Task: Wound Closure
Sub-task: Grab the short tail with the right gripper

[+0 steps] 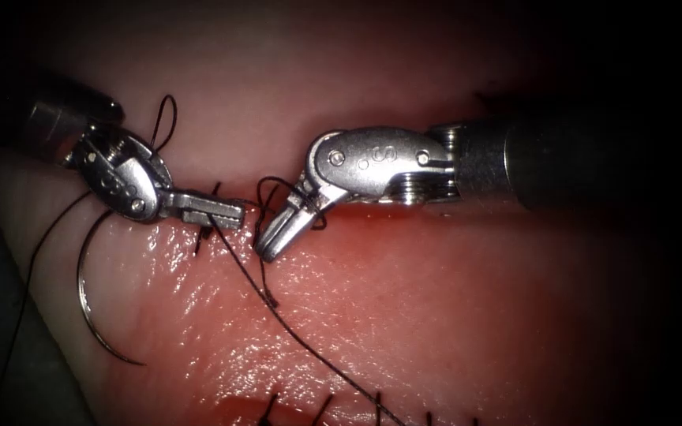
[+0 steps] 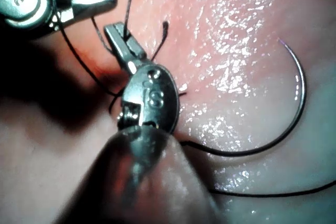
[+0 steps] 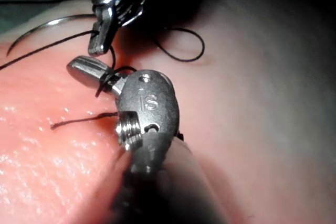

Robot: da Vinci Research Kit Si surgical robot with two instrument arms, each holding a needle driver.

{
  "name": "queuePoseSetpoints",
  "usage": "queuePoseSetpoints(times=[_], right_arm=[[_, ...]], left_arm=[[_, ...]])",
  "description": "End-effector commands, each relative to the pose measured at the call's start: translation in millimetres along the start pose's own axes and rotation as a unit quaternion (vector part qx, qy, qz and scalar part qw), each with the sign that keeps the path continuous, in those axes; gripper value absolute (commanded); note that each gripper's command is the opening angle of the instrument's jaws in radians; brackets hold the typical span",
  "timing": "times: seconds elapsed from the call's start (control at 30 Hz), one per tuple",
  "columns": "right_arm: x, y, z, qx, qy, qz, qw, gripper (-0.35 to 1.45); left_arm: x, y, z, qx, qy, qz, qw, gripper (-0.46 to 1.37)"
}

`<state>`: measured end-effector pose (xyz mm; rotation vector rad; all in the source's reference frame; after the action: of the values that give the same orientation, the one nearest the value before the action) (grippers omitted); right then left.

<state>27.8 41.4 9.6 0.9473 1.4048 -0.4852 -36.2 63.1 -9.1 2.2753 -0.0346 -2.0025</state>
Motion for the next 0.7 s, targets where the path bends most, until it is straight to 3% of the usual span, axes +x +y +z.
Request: queuePoseSetpoints(times=[0.03,0.23,0.4,0.7], right_arm=[[-0.1,0.0,0.0,0.004,-0.003,-0.001,1.000,-0.22],[-0.3,-0.1,0.4,0.033,-0.047,0.001,0.998,-0.22],[-0.1,-0.3,1.3,0.048,-0.052,-0.010,0.997,-0.25],[1.1,1.2,4.1,0.079,-0.131,-0.041,0.987,-0.29]], left_arm=[[0.0,-0.2,-0.2,-0.004,0.001,-0.008,1.0000,-0.35],[0.0,-1.5,-0.9,0.006,-0.007,-0.016,0.9998,-0.35],[-0.6,-2.2,-1.3,0.019,-0.024,-0.017,0.9994,-0.35],[-1.3,-2.1,-1.7,0.024,-0.031,-0.027,0.9989,-0.35]])
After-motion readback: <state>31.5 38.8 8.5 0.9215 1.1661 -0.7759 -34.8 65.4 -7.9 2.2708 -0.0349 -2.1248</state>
